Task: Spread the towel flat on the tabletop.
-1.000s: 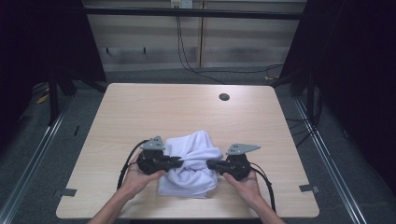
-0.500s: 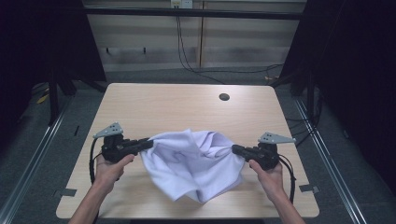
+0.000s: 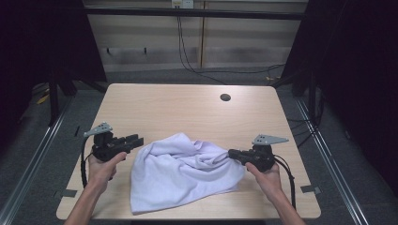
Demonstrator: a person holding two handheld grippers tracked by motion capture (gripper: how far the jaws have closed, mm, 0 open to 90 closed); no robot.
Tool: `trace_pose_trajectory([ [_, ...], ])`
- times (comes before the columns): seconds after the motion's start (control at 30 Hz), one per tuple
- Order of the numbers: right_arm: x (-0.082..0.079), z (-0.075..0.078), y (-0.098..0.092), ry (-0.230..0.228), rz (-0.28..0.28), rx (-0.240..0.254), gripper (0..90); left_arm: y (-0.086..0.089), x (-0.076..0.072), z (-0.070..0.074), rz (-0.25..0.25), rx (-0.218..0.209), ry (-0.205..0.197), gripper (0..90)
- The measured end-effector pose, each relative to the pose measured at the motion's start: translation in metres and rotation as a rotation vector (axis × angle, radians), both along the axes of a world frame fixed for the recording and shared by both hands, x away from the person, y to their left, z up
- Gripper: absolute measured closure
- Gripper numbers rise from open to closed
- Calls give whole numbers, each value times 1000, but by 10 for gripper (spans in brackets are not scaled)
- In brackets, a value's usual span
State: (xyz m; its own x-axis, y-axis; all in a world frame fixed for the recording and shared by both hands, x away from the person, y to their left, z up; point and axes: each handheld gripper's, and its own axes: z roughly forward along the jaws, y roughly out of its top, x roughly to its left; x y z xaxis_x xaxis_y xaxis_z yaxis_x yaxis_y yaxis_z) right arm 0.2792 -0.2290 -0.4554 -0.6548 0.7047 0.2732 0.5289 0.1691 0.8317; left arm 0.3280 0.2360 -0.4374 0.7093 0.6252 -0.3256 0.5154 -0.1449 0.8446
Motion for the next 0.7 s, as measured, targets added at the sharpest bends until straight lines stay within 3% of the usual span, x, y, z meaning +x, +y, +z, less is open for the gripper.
trace_pose_trajectory([
  [0.03,2,2,1,3,1,16,870,-21,-6,-3,-84,51,-9,649],
  [0.07,2,4,2,1,4,15,862,-32,-9,-5,-134,65,-4,668],
  [0.1,1,5,3,-3,9,10,870,-32,-9,-5,-134,65,-4,683],
  [0.13,1,6,4,-8,6,5,878,-51,-15,-10,-201,96,0,684],
  [0.17,1,6,4,-8,6,5,878,-51,-15,-10,-201,96,0,675],
  [0.2,0,8,2,-24,-6,-3,887,-66,-19,-13,-237,105,4,661],
  [0.27,2,11,0,-31,-21,2,889,-74,-20,-14,-260,105,11,646],
  [0.37,11,19,-5,-63,-56,31,893,-98,-22,-19,-305,142,6,568],
  [0.47,24,21,-6,-66,-63,31,894,-130,-23,-30,-351,219,-6,526],
  [0.5,25,20,-5,-65,-65,28,894,-130,-23,-30,-351,219,-6,525],
  [0.53,26,19,-6,-67,-64,32,893,-140,-23,-37,-365,288,-5,524],
  [0.57,26,19,-6,-67,-64,32,893,-140,-23,-37,-365,288,-5,533],
  [0.6,26,17,-6,-63,-67,39,893,-144,-24,-43,-379,317,8,533],
  [0.63,26,15,-7,-59,-70,36,891,-147,-25,-50,-375,369,0,574],
  [0.67,28,10,-10,-37,-91,17,850,-145,-26,-54,-368,393,0,733],
  [0.7,28,10,-10,-37,-91,17,850,-145,-26,-54,-368,393,0,799],
])
